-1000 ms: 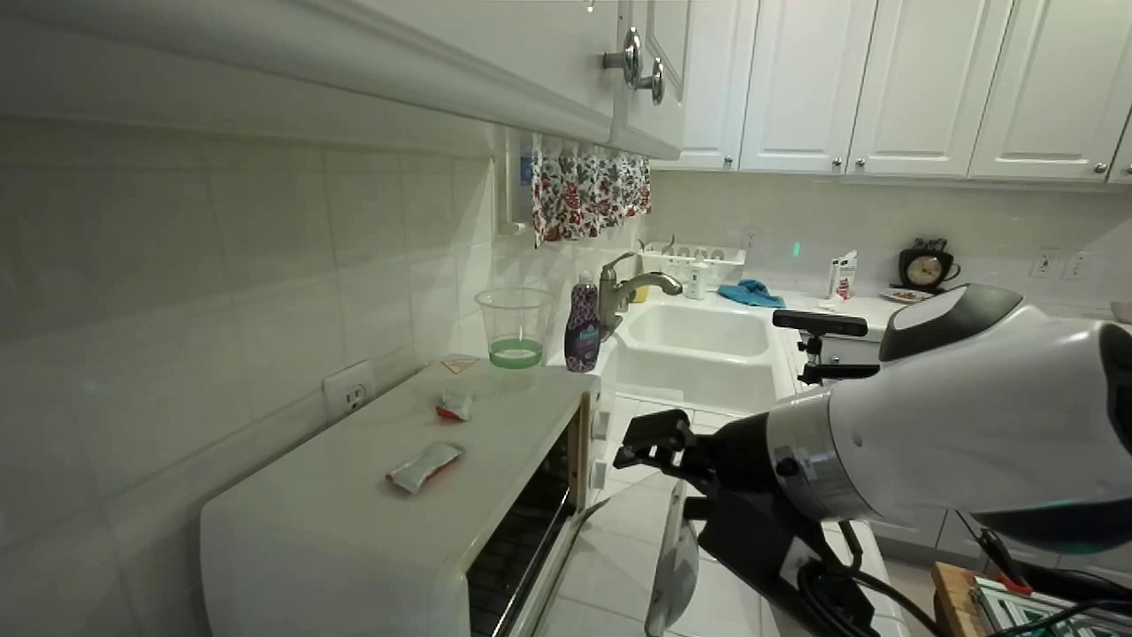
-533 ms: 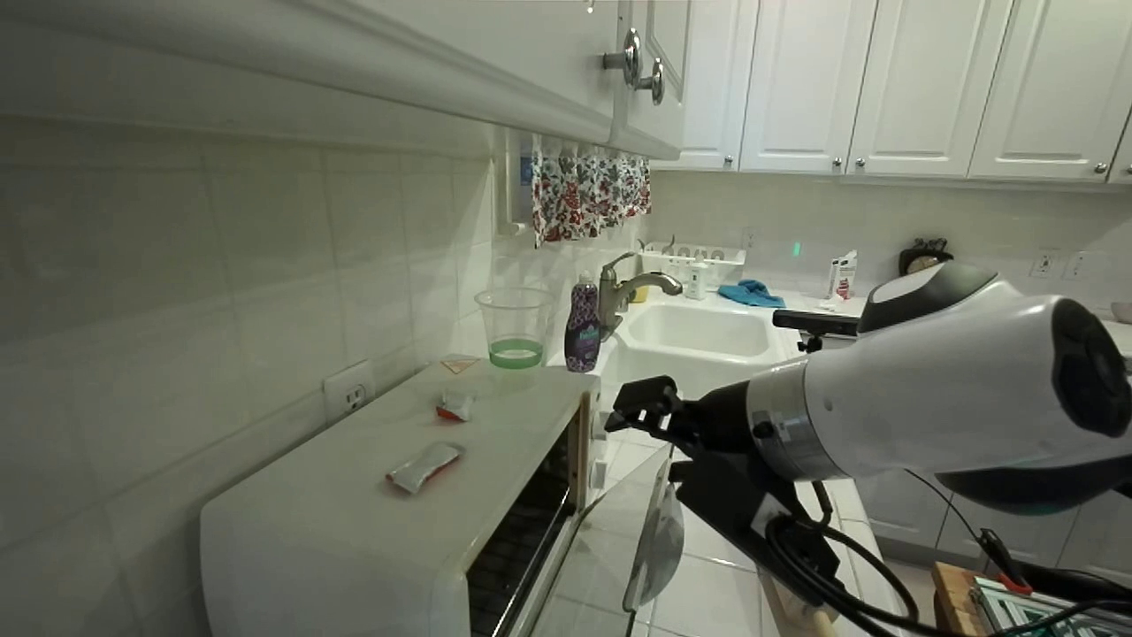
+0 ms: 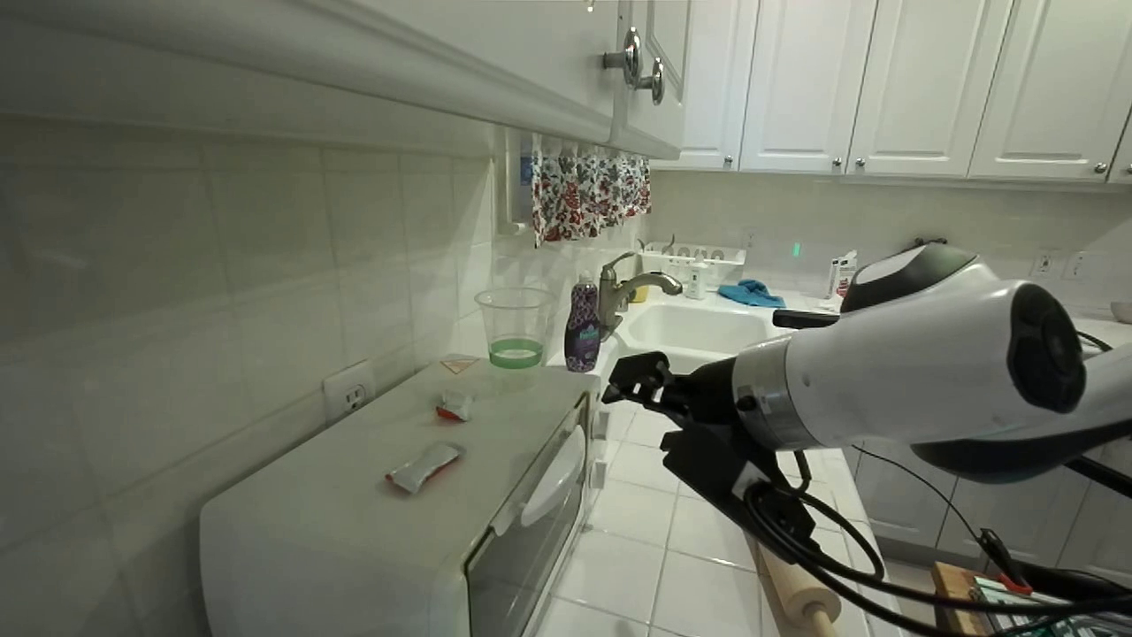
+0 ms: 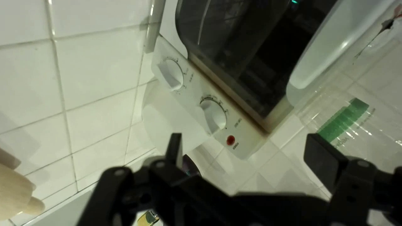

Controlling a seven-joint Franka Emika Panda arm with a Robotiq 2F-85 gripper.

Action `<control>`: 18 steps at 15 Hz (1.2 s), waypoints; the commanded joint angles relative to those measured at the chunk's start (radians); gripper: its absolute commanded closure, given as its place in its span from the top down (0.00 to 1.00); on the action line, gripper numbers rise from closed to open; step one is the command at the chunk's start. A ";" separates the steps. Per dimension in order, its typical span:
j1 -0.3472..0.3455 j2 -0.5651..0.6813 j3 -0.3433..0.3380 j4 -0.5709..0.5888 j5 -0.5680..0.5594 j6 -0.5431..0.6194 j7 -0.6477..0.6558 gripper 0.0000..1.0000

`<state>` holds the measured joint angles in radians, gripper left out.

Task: Close the door of the oven

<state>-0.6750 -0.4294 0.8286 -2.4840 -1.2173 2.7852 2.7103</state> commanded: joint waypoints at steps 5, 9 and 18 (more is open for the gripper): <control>0.041 0.004 -0.007 0.019 -0.004 0.062 -0.060 1.00; 0.187 0.004 -0.091 -0.012 0.106 0.154 -0.257 1.00; 0.815 -0.036 -0.495 -0.102 0.707 -0.020 -0.841 1.00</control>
<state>-0.0257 -0.4131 0.4419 -2.5536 -0.7045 2.8554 2.0554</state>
